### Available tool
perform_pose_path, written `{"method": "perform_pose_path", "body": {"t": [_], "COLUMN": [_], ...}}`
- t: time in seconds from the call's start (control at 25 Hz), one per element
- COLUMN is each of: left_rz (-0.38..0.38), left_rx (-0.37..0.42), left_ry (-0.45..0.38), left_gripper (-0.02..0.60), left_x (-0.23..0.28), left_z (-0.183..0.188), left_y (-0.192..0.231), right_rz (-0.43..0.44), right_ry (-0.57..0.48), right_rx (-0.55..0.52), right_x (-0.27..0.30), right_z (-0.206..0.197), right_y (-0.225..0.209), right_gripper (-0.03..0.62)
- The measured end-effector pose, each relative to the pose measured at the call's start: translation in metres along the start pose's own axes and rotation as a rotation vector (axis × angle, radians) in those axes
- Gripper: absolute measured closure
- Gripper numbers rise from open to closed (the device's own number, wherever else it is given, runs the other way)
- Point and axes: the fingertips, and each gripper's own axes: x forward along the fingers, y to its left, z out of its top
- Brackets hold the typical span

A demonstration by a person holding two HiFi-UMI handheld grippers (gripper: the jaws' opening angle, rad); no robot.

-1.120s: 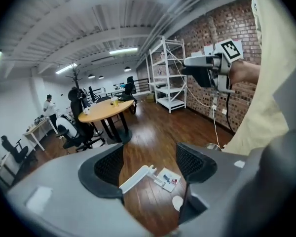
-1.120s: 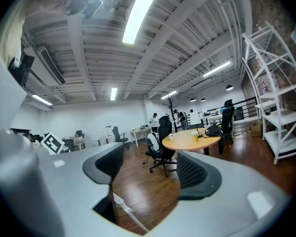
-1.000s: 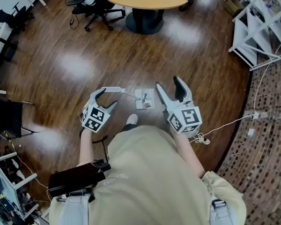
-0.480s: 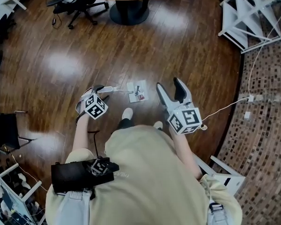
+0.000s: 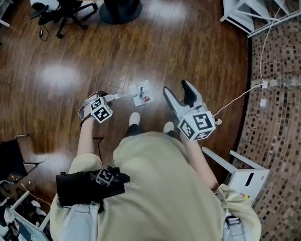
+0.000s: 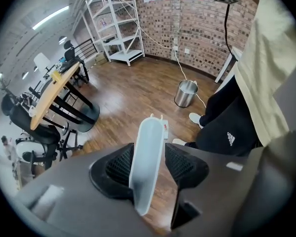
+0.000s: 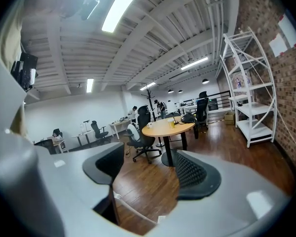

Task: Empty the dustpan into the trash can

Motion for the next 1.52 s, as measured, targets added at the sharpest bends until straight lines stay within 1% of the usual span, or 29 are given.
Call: {"method": "perform_pose_path", "body": {"t": [0.16, 0.28, 0.36, 0.4, 0.44, 0.48, 0.56, 0.68, 0.72, 0.76, 0.88, 0.96, 1.04, 1.12, 1.28, 1.4, 1.52], "left_rz": [-0.026, -0.06, -0.071, -0.057, -0.027, 0.011, 0.076, 0.139, 0.151, 0.161, 0.201, 0.228, 0.24, 0.246, 0.249, 0.222, 0.197], "left_rx": [0.035, 0.007, 0.019, 0.044, 0.073, 0.096, 0.119, 0.156, 0.153, 0.129, 0.009, -0.048, -0.076, -0.078, -0.057, -0.07, -0.042], "left_ry": [0.032, 0.016, 0.037, 0.064, 0.087, 0.096, 0.087, 0.075, 0.063, 0.042, -0.014, -0.014, -0.005, 0.002, 0.015, 0.036, 0.044], "left_gripper": [0.41, 0.416, 0.425, 0.44, 0.468, 0.515, 0.516, 0.563, 0.58, 0.58, 0.58, 0.58, 0.58, 0.58, 0.58, 0.58, 0.58], "left_x": [0.018, 0.029, 0.038, 0.044, 0.048, 0.051, 0.054, 0.054, 0.053, 0.049, 0.034, 0.026, 0.022, 0.018, 0.007, -0.009, -0.031], "left_z": [-0.004, 0.002, 0.002, -0.001, -0.004, -0.004, 0.0, 0.004, 0.008, 0.015, 0.038, 0.046, 0.049, 0.051, 0.058, 0.065, 0.077], "left_y": [-0.001, -0.002, -0.005, -0.005, -0.002, 0.001, 0.006, 0.006, 0.006, 0.005, 0.011, 0.017, 0.018, 0.017, 0.004, 0.0, -0.002], "right_rz": [-0.032, -0.033, -0.035, -0.038, -0.041, -0.041, -0.034, -0.03, -0.033, -0.037, -0.044, -0.044, -0.039, -0.031, -0.038, -0.057, -0.076], "right_ry": [0.01, 0.001, -0.007, -0.009, -0.011, -0.015, -0.031, -0.057, -0.063, -0.066, -0.07, -0.07, -0.08, -0.096, -0.117, -0.136, -0.15], "right_rx": [0.021, 0.059, 0.073, 0.074, 0.078, 0.089, 0.137, 0.215, 0.229, 0.239, 0.251, 0.262, 0.282, 0.301, 0.313, 0.325, 0.34], "right_x": [-0.009, -0.015, -0.019, -0.021, -0.023, -0.025, -0.029, -0.036, -0.039, -0.042, -0.049, -0.053, -0.055, -0.057, -0.071, -0.083, -0.094], "right_z": [-0.005, -0.006, -0.005, -0.005, -0.004, -0.004, -0.004, -0.005, -0.005, -0.004, -0.004, -0.006, -0.006, -0.006, -0.005, -0.004, -0.007], "right_y": [-0.009, -0.013, -0.014, -0.014, -0.015, -0.016, -0.021, -0.029, -0.032, -0.035, -0.042, -0.045, -0.045, -0.045, -0.053, -0.062, -0.073], "right_gripper": [0.279, 0.281, 0.284, 0.286, 0.287, 0.287, 0.287, 0.295, 0.297, 0.298, 0.298, 0.298, 0.298, 0.298, 0.298, 0.298, 0.303]}}
